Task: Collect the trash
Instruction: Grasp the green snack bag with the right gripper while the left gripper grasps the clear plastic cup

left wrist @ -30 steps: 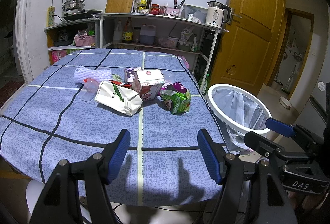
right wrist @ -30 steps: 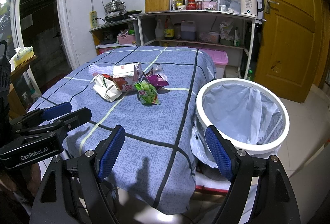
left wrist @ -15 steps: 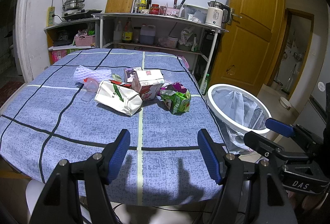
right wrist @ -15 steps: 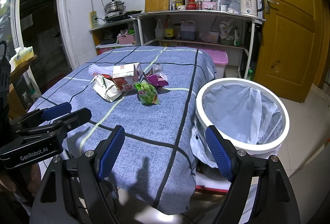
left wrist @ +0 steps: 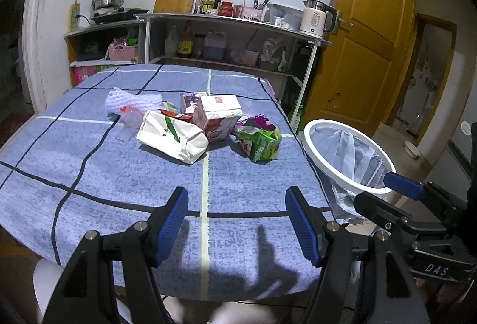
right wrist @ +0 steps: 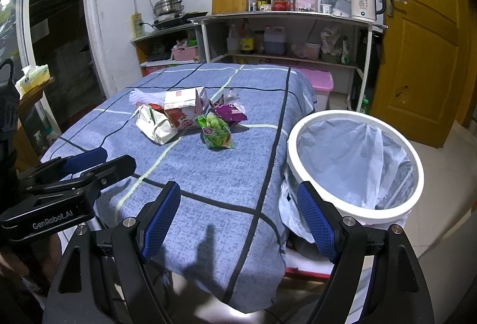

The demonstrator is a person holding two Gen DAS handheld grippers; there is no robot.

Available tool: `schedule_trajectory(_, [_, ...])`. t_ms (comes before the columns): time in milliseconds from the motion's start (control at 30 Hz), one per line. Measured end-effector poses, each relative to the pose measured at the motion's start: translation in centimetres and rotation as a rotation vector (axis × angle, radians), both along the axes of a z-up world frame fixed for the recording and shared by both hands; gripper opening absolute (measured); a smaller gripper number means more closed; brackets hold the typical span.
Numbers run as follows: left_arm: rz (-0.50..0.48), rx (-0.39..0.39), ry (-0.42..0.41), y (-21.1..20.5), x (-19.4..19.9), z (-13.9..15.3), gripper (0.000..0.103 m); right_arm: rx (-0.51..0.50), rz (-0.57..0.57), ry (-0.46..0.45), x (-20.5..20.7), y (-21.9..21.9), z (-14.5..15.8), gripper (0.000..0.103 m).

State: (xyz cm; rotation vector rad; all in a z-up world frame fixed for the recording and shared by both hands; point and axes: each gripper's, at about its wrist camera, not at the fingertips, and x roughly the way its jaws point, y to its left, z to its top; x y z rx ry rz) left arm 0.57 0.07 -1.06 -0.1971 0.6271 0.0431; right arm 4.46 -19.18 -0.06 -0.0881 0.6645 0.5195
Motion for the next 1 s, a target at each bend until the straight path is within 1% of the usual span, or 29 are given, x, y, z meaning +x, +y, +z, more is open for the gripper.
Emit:
schedule_trajectory(200, [0.012, -0.021, 0.028, 1.4, 1.5, -0.6, 0.070, 0.004, 0.016, 0.010, 1.0, 0.7, 0.0, 0.081])
schedule_trajectory(367, [0.042, -0.031, 0.033, 3.2, 2.8, -0.7, 0.071, 0.007, 0.052, 0.022, 2.8, 1.9, -0.2, 0.081])
schedule_trajectory(500, [0.075, -0.048, 0.037, 4.9, 3.9, -0.9, 0.072, 0.005, 0.091, 0.027, 4.3, 3.4, -0.4, 0.081])
schedule_trajectory(667, [0.102, -0.095, 0.040, 6.9, 5.3, -1.0, 0.077, -0.013, 0.136, 0.030, 6.4, 5.6, -0.7, 0.080])
schedule_trajectory(767, [0.118, -0.106, 0.039, 7.8, 6.0, -1.0, 0.077, -0.030, 0.159, 0.037, 7.7, 7.0, -1.3, 0.080])
schedule_trajectory(933, [0.120, -0.084, 0.031, 8.5, 7.3, -1.0, 0.078, -0.060, 0.185, 0.049, 9.5, 8.8, -2.1, 0.077])
schedule_trajectory(1000, [0.131, -0.104, 0.043, 9.3, 7.8, -1.4, 0.078, -0.066, 0.194, 0.055, 10.0, 9.2, -2.2, 0.073])
